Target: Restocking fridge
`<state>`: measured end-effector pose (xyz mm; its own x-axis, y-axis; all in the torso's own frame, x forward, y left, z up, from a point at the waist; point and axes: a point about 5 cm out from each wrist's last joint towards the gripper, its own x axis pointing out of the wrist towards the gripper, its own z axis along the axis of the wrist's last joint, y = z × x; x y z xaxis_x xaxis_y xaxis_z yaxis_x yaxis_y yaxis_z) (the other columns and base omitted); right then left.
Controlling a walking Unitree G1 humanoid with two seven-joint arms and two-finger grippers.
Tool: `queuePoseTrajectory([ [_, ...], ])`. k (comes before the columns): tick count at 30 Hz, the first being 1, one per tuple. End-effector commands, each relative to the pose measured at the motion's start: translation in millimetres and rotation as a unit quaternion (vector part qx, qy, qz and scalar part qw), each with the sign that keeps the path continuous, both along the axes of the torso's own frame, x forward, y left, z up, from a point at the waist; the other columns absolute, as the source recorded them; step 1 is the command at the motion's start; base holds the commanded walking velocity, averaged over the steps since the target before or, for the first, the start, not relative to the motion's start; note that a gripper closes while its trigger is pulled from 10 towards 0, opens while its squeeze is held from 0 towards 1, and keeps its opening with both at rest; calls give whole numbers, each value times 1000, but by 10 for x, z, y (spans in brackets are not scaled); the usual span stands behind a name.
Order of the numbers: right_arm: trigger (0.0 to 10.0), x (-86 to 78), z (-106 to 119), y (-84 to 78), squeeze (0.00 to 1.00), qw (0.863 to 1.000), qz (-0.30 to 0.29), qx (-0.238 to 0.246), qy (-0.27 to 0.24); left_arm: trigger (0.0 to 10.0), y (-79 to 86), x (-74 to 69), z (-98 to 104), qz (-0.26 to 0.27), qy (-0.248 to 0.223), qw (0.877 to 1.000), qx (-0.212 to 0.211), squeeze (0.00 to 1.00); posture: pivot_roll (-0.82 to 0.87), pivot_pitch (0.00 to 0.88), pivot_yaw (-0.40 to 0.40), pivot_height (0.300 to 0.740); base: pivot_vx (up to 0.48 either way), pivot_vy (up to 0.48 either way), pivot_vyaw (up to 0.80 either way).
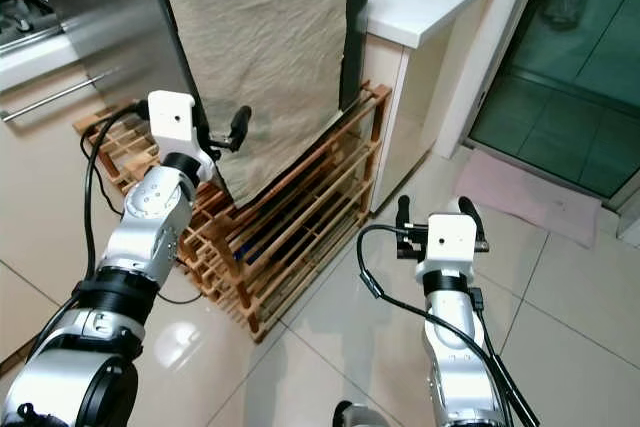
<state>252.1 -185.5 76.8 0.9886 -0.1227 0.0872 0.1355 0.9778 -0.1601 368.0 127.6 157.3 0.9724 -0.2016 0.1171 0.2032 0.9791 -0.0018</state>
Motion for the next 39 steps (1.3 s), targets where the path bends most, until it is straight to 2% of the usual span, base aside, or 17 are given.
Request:
queuePoseTrajectory([
  [1,10000,10,58,8,0,1000,0,-1,-11,10000,-20,49,46,-3,0,1000,-3,0,-122,0,46,740,0,0,0],
  [9,10000,-12,50,27,0,1000,3,1,-10,10000,49,134,69,38,13,999,-21,0,-125,0,48,740,0,0,0],
  [14,10000,-26,38,29,0,1000,4,1,-7,10000,22,142,29,32,27,999,-30,0,-123,0,45,740,0,0,0],
  [20,10000,-21,37,32,0,1000,7,0,-5,10000,-234,161,69,-43,28,998,-36,0,-122,0,42,740,0,0,0],
  [29,10000,-31,32,27,0,1000,6,-2,-3,10000,-335,213,243,-76,-3,997,-35,0,-130,0,45,740,0,0,0],
  [37,10000,-34,25,35,0,1000,6,-3,-2,10000,-597,201,399,-160,-21,986,-38,0,-132,0,48,740,0,0,0],
  [39,10000,-32,22,40,0,1000,7,-3,-1,10000,-643,201,410,-167,-21,985,-36,0,-132,0,48,740,0,0,0],
])
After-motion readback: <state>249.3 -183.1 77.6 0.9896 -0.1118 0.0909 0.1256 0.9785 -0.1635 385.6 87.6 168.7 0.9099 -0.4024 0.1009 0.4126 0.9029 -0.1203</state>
